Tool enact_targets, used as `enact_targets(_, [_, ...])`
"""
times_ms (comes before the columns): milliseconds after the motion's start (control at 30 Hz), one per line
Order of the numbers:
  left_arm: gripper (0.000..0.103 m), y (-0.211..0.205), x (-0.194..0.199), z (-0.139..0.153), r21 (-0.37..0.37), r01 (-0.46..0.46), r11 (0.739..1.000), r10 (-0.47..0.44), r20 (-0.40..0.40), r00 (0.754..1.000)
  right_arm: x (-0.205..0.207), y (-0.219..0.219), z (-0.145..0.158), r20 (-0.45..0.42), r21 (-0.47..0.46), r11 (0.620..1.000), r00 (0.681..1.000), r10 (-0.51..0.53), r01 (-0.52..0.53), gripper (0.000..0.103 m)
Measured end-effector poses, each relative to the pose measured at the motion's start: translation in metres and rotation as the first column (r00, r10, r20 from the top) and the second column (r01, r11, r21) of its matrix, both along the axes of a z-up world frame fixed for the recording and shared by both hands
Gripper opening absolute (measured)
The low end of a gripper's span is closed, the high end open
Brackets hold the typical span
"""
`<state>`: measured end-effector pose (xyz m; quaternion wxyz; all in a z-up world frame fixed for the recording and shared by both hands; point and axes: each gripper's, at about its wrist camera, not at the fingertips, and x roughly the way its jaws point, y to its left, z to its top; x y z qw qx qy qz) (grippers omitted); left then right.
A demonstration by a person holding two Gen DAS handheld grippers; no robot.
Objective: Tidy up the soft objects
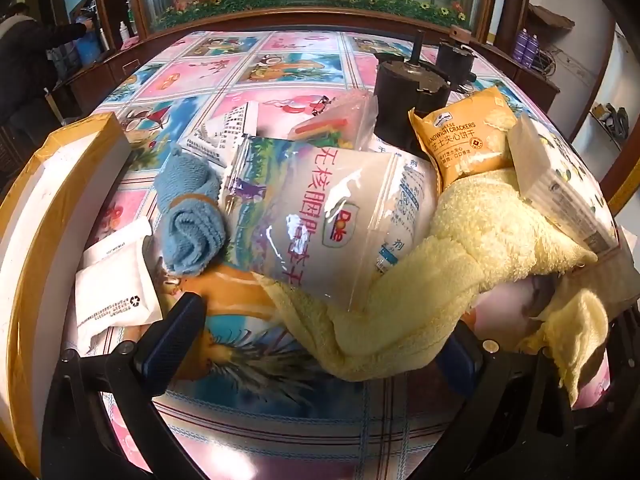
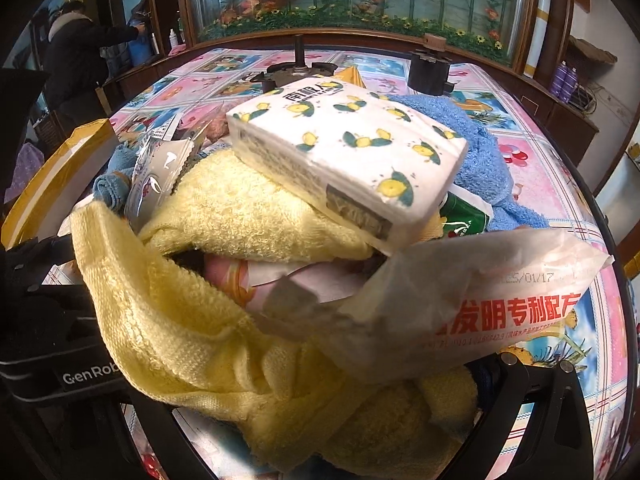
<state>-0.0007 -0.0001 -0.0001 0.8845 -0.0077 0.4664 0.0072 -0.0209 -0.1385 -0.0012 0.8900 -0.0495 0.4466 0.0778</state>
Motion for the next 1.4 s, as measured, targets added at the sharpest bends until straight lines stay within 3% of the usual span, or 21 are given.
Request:
enact_targets(167, [0.103,0.0,-0.004,0.0,0.005,-0.043,0.999,0.044,-0.008,0.999,-0.003,-0.003,0.003,-0.001,0.002,1.0,1.0,0.001,-0.001,0.103])
enact_targets(300, [0.103,-0.001,-0.005,0.001,0.003,0.03,1.0,-0.03,-0.044,0.999,-0.01,-0.001,0.003,-0.028,0.005,1.0,0.999,0.017,-0.017,0.103])
enact_targets(433, [0.103,0.001,-0.019,0.001,0.001,0.059,0.998,-0.059,-0.011,0.998,-0.022,0.001,0.005,-0.085,-0.008,1.0,0.996,0.023,-0.024,0.103])
enact_targets(567, [0.103,0.003,-0.019,0.002,-0.064,0.066,0.996,-0.071,-0.082,0.994,-0.025,0.003,0.006,-0.142,-0.023,0.996,0.986,0.082,-0.086,0.103])
enact_targets(700, [0.103,0.012,-0.023,0.006,-0.088,0.07,0.994,-0.079,-0.096,0.992,-0.035,-0.001,0.009,-0.156,-0.023,0.996,0.985,0.077,-0.081,0.101])
enact_targets(800, [0.103,0.03,-0.044,0.027,-0.201,0.081,0.976,-0.078,0.021,0.997,-0.053,-0.011,0.025,-0.104,0.013,0.997,0.992,0.076,-0.075,0.098])
enact_targets(900, [0.103,0.051,-0.071,0.065,-0.205,0.113,0.972,-0.077,0.176,0.981,-0.071,-0.02,0.048,-0.019,0.027,0.996,0.996,0.086,-0.086,0.098])
enact_targets(967, [0.103,0.068,-0.088,0.091,-0.204,0.116,0.972,-0.057,0.273,0.96,-0.086,-0.028,0.07,0.101,0.027,0.997,0.992,0.072,-0.075,0.098])
enact_targets(1033, [0.103,0.081,-0.099,0.114,-0.174,0.102,0.98,-0.037,0.341,0.939,-0.107,-0.04,0.096,0.28,0.036,0.999,0.96,0.025,-0.036,0.1])
enact_targets(1100, [0.103,0.091,-0.105,0.127,-0.162,0.109,0.981,-0.036,0.397,0.917,-0.117,-0.051,0.108,0.399,0.065,0.998,0.917,-0.006,-0.022,0.103])
enact_targets(1133, [0.103,0.102,-0.112,0.131,-0.198,0.116,0.973,-0.021,0.427,0.904,-0.113,-0.056,0.108,0.4,0.067,0.998,0.917,-0.007,-0.022,0.103])
enact_targets(1167, [0.103,0.105,-0.112,0.132,-0.196,0.122,0.973,-0.028,0.424,0.905,-0.102,-0.059,0.105,0.352,0.047,0.999,0.936,-0.011,-0.006,0.103])
enact_targets(1300, [0.103,0.104,-0.099,0.114,-0.196,0.129,0.972,-0.057,0.337,0.94,-0.073,-0.081,0.078,0.182,0.119,0.993,0.983,-0.026,0.004,0.098])
enact_targets(1400, [0.103,0.094,-0.09,0.094,-0.22,0.149,0.964,-0.084,0.281,0.956,-0.066,-0.092,0.06,0.14,0.126,0.992,0.989,-0.04,0.023,0.096])
